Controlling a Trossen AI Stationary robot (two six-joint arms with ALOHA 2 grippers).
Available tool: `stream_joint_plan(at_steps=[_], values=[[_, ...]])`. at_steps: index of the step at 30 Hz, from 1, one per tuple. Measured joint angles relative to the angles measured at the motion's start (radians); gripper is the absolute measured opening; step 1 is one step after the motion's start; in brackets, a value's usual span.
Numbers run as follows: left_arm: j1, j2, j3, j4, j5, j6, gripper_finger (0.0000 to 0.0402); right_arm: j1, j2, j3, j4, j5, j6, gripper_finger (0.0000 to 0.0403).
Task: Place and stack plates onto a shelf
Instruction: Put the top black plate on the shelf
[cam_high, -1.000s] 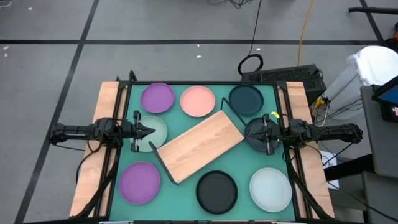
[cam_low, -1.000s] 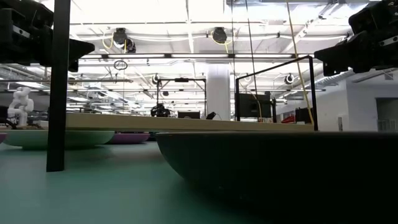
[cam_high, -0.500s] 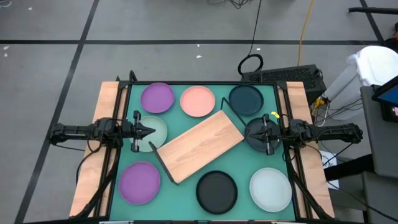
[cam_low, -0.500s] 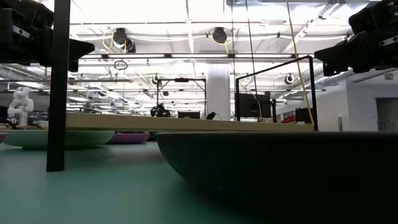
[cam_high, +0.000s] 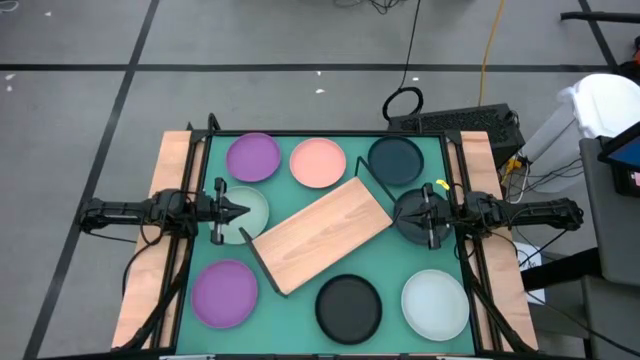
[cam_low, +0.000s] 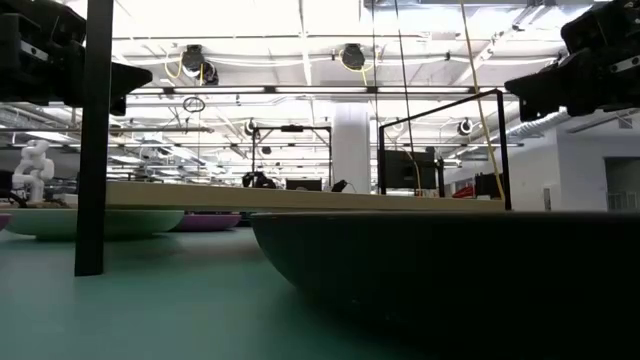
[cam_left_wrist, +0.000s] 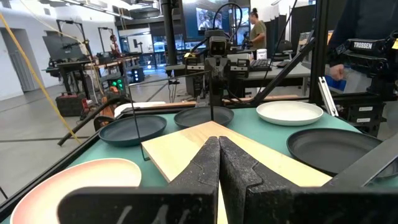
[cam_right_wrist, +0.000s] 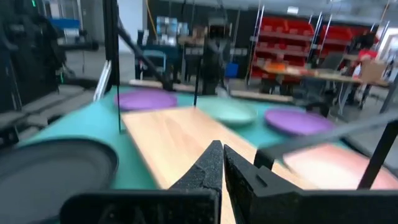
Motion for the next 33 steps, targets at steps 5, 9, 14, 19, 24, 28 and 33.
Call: stream_joint_plan(at_steps=[5, 9, 14, 19, 24, 28, 33], values=[[0.0, 0.0, 0.0, 0.0, 0.0, 0.0, 0.0003, 0.0, 0.0, 0.026, 0.047, -0.003, 0.038, 0.0], [0.0, 0.0, 0.0, 0.0, 0.0, 0.0, 0.0003, 0.0, 0.001, 0.062, 0.04, -0.003, 0.046, 0.0], [0.0, 0.0, 0.0, 0.0, 0.0, 0.0, 0.0003, 0.0, 0.022, 0.121, 0.045, -0.001, 0.046, 0.0], [0.0, 0.0, 0.0, 0.0, 0.0, 0.0, 0.0003, 0.0, 0.09, 0.199, 0.048, 0.005, 0.054, 0.0], [0.0, 0.0, 0.0, 0.0, 0.0, 0.0, 0.0003, 0.0, 0.191, 0.29, 0.047, 0.007, 0.062, 0.0], [0.0, 0.0, 0.0, 0.0, 0.0, 0.0, 0.0003, 0.0, 0.275, 0.349, 0.044, 0.036, 0.102, 0.0], [0.0, 0.0, 0.0, 0.0, 0.0, 0.0, 0.0003, 0.0, 0.367, 0.41, 0.038, 0.056, 0.1, 0.0]])
